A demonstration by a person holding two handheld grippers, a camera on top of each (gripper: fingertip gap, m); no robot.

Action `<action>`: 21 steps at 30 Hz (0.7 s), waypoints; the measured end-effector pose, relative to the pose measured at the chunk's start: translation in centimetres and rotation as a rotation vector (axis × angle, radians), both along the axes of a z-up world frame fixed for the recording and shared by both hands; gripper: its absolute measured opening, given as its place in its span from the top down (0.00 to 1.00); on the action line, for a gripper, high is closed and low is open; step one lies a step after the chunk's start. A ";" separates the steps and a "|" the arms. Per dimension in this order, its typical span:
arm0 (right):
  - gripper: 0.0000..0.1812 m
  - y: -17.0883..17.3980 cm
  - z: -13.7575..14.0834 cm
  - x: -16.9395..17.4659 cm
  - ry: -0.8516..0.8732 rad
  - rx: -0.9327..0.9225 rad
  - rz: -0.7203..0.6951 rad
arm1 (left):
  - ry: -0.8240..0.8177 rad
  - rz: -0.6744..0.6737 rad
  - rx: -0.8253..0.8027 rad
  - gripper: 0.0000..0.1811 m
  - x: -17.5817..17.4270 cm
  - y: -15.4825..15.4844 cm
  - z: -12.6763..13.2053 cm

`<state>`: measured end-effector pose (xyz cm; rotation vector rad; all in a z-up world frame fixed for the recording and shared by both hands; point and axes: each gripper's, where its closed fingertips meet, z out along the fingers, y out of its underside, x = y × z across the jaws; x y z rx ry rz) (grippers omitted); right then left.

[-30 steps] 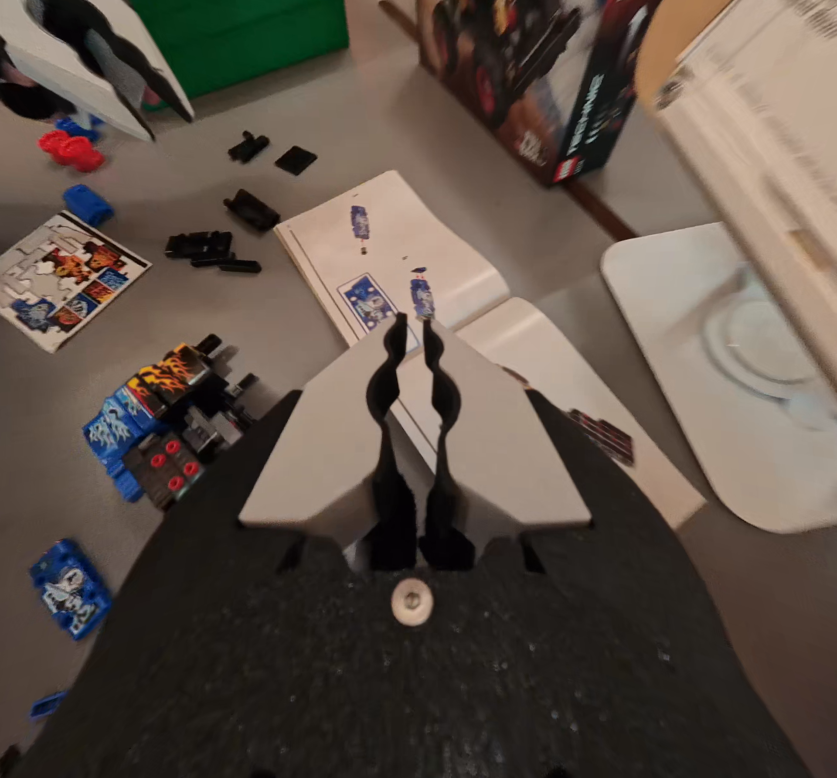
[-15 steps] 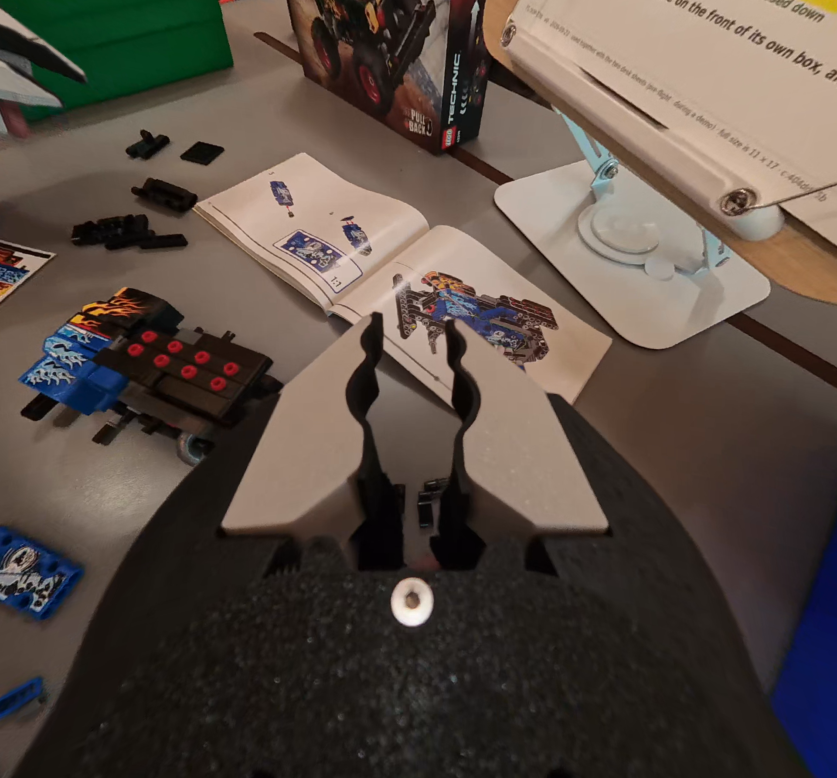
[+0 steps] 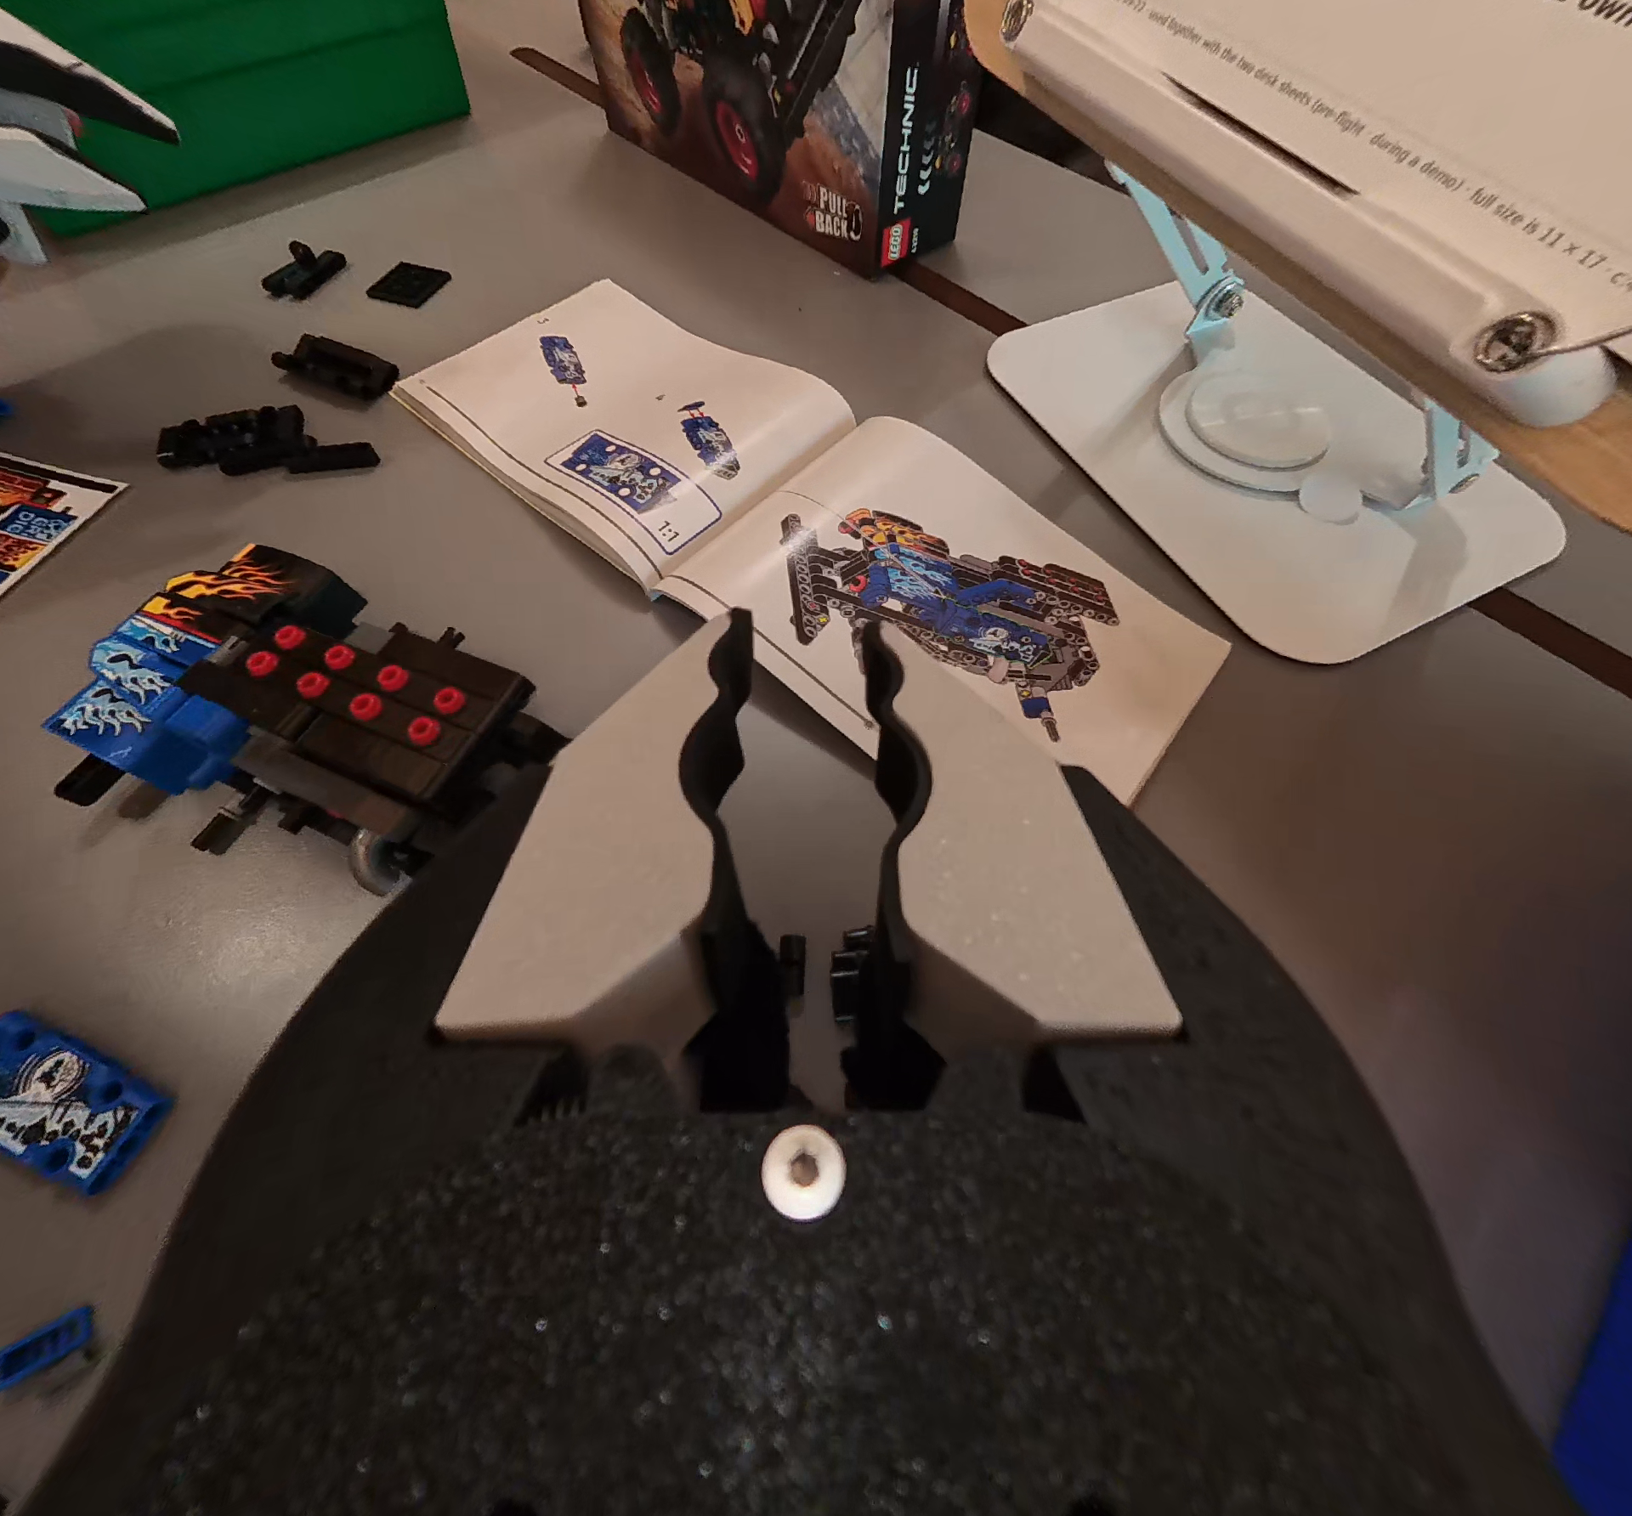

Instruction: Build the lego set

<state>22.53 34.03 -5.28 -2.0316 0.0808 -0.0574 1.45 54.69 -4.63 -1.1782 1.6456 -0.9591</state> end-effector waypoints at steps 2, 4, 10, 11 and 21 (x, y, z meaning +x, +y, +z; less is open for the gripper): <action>0.87 -0.3 0.1 0.2 0.000 0.002 -0.007 | -0.011 0.003 0.014 0.87 0.1 -0.2 -0.1; 0.87 -0.4 -0.1 0.3 0.007 -0.001 -0.007 | -0.008 0.000 0.009 0.87 0.1 -0.3 -0.3; 0.87 -0.2 -0.8 0.2 0.017 -0.019 0.005 | 0.020 -0.015 -0.057 0.87 0.0 -0.5 -0.8; 0.87 -0.1 -1.0 0.2 0.019 -0.025 0.005 | 0.029 -0.017 -0.068 0.87 0.0 -0.6 -1.0; 0.87 0.3 -1.9 -0.1 0.047 -0.036 0.024 | 0.085 0.013 -0.088 0.88 0.0 -0.5 -1.9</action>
